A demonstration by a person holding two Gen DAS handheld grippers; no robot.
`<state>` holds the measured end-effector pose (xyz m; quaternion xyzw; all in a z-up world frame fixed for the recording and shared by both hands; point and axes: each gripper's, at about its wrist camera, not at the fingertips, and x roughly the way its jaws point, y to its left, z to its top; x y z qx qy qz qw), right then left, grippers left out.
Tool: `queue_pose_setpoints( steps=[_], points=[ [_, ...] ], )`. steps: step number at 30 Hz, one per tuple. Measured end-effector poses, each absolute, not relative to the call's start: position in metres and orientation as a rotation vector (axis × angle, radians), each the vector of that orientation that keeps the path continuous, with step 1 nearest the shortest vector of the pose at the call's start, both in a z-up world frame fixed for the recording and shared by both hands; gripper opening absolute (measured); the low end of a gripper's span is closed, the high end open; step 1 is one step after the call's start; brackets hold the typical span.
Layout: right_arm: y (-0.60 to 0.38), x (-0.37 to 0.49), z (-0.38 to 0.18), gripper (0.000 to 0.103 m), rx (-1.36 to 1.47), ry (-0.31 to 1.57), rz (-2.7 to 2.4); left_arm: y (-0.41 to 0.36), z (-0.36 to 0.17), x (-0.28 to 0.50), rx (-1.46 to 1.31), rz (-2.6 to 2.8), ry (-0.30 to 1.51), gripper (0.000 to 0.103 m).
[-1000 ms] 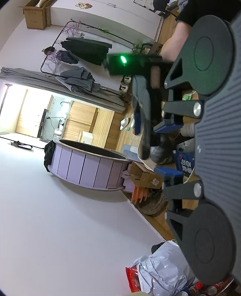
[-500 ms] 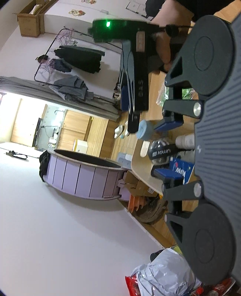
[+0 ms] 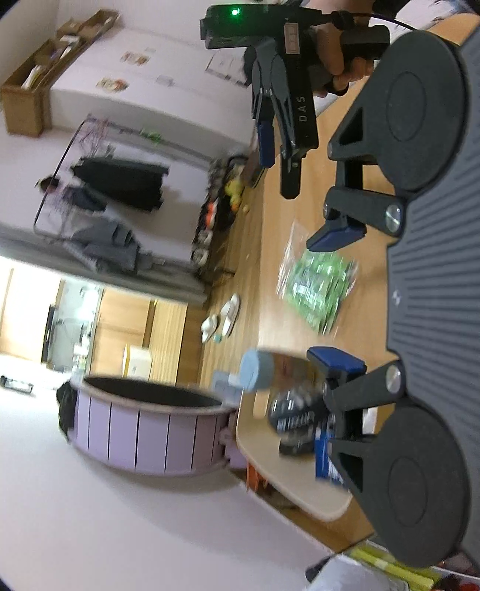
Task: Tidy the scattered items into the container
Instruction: 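Grasp the white paper strip with the right gripper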
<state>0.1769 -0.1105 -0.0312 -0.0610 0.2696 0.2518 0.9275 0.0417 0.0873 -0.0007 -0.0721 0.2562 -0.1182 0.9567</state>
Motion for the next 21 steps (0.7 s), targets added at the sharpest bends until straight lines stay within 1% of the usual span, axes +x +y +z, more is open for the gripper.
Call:
queue_pose_setpoints(
  steps=[11, 12, 15, 17, 19, 21],
  points=[
    [-0.174, 0.150, -0.073, 0.083, -0.096, 0.704, 0.370, 0.019, -0.027, 0.055, -0.080, -0.420, 0.600, 0.056],
    [-0.177, 0.149, -0.078, 0.081, -0.100, 0.717, 0.367, 0.014, -0.029, 0.057, -0.071, -0.421, 0.609, 0.056],
    [-0.180, 0.147, -0.091, 0.071, -0.121, 0.761, 0.375, 0.005, -0.033, 0.060, -0.056, -0.429, 0.622, 0.057],
    [-0.183, 0.146, -0.101, 0.060, -0.129, 0.789, 0.381, 0.002, -0.034, 0.061, -0.055, -0.431, 0.624, 0.057],
    [-0.186, 0.147, -0.108, 0.056, -0.131, 0.808, 0.378, -0.001, -0.033, 0.062, -0.057, -0.435, 0.622, 0.057],
    [-0.186, 0.147, -0.112, 0.050, -0.146, 0.819, 0.376, -0.003, -0.034, 0.063, -0.062, -0.436, 0.621, 0.057]
  ],
)
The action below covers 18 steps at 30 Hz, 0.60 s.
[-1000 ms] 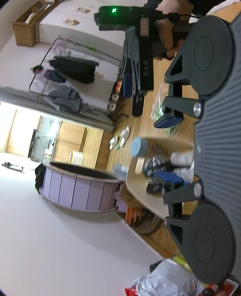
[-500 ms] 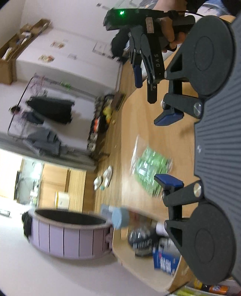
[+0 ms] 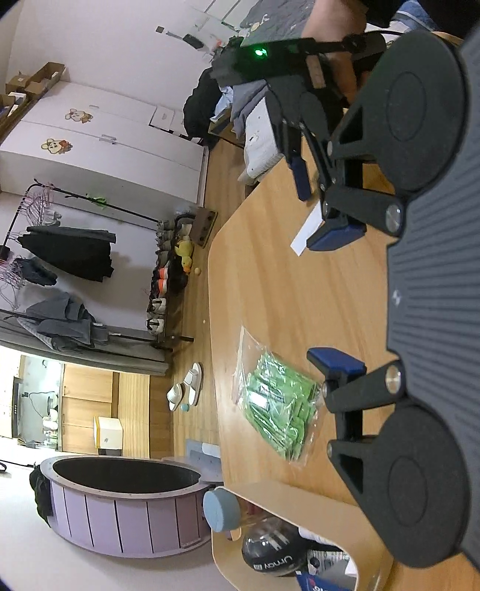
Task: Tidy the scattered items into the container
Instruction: 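Grasp the white paper strip with the right gripper, then carry the white strip into the basket and open the right gripper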
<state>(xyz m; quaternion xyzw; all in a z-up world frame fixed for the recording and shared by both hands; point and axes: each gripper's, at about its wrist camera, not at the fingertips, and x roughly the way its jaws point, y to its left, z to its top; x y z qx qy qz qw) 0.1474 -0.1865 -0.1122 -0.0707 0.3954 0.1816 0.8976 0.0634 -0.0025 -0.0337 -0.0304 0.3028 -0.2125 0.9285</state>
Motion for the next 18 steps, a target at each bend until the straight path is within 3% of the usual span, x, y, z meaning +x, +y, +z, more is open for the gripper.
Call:
queue_pose_setpoints(
  steps=[3, 5, 8, 11, 18],
  points=[
    [-0.185, 0.145, -0.113, 0.040, -0.179, 0.802, 0.383, -0.008, -0.034, 0.065, -0.063, -0.442, 0.622, 0.057],
    [-0.184, 0.141, -0.114, 0.022, -0.203, 0.781, 0.404, -0.011, -0.035, 0.065, -0.056, -0.442, 0.623, 0.057],
    [-0.181, 0.136, -0.114, 0.012, -0.249, 0.758, 0.417, -0.012, -0.035, 0.065, -0.054, -0.441, 0.627, 0.057],
    [-0.181, 0.133, -0.113, 0.006, -0.267, 0.746, 0.419, -0.012, -0.035, 0.065, -0.054, -0.437, 0.626, 0.057],
    [-0.191, 0.133, -0.097, 0.002, -0.185, 0.707, 0.420, -0.007, -0.034, 0.068, -0.061, -0.429, 0.624, 0.057]
  ],
)
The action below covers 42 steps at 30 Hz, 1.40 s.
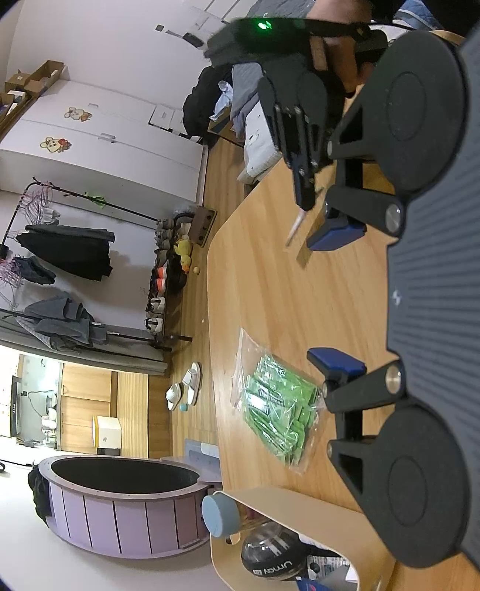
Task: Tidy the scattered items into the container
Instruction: 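Carry the white strip into the basket and open the right gripper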
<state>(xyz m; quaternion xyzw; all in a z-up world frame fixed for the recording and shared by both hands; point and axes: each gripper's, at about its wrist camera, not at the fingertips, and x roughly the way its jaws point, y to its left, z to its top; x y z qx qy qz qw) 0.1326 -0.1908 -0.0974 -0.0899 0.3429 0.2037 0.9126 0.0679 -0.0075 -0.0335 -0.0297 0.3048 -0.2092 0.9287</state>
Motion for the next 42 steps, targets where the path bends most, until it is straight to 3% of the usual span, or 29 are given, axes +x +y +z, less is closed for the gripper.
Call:
queue_pose_setpoints(
  steps=[17, 42],
  points=[
    [-0.153, 0.134, -0.056, 0.002, -0.144, 0.621, 0.526, 0.011, -0.024, 0.056, -0.089, -0.428, 0.590, 0.057],
    [0.045, 0.178, -0.041, 0.002, -0.224, 0.559, 0.886, 0.163, 0.019, 0.025, -0.166, 0.018, 0.504, 0.057]
  ],
)
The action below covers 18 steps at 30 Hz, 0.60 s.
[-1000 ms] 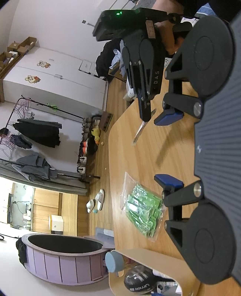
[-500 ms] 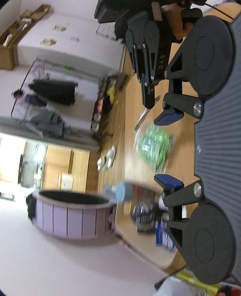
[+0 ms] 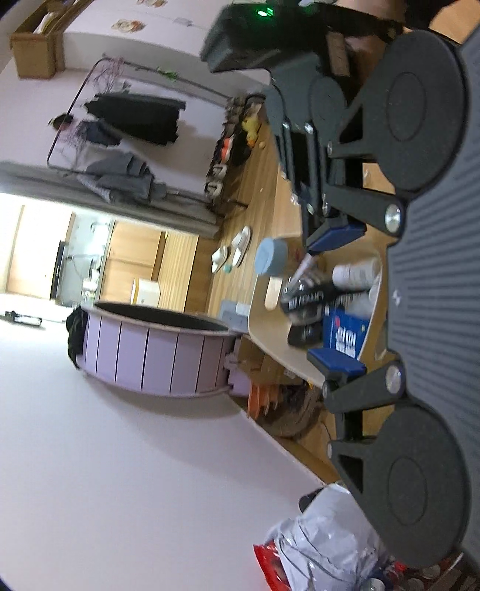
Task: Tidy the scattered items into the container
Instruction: 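Carry the white strip into the basket and open the right gripper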
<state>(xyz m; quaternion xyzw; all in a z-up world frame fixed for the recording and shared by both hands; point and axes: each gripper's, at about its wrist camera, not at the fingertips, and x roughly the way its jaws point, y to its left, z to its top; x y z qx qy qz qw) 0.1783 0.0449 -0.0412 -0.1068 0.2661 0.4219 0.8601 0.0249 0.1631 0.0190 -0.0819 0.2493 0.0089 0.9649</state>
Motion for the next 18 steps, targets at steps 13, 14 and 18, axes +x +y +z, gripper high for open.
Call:
queue_pose_setpoints(
  steps=[13, 14, 18],
  points=[
    [0.071, 0.181, -0.049, 0.057, -0.189, 0.567, 0.928, 0.174, 0.021, 0.022, -0.197, 0.022, 0.501, 0.057],
    [0.067, 0.181, -0.047, 0.057, -0.181, 0.565, 0.924, 0.174, 0.021, 0.022, -0.202, 0.016, 0.501, 0.057],
    [0.039, 0.184, -0.042, 0.057, -0.168, 0.552, 0.856, 0.166, 0.020, 0.024, -0.206, -0.018, 0.501, 0.058]
  ],
)
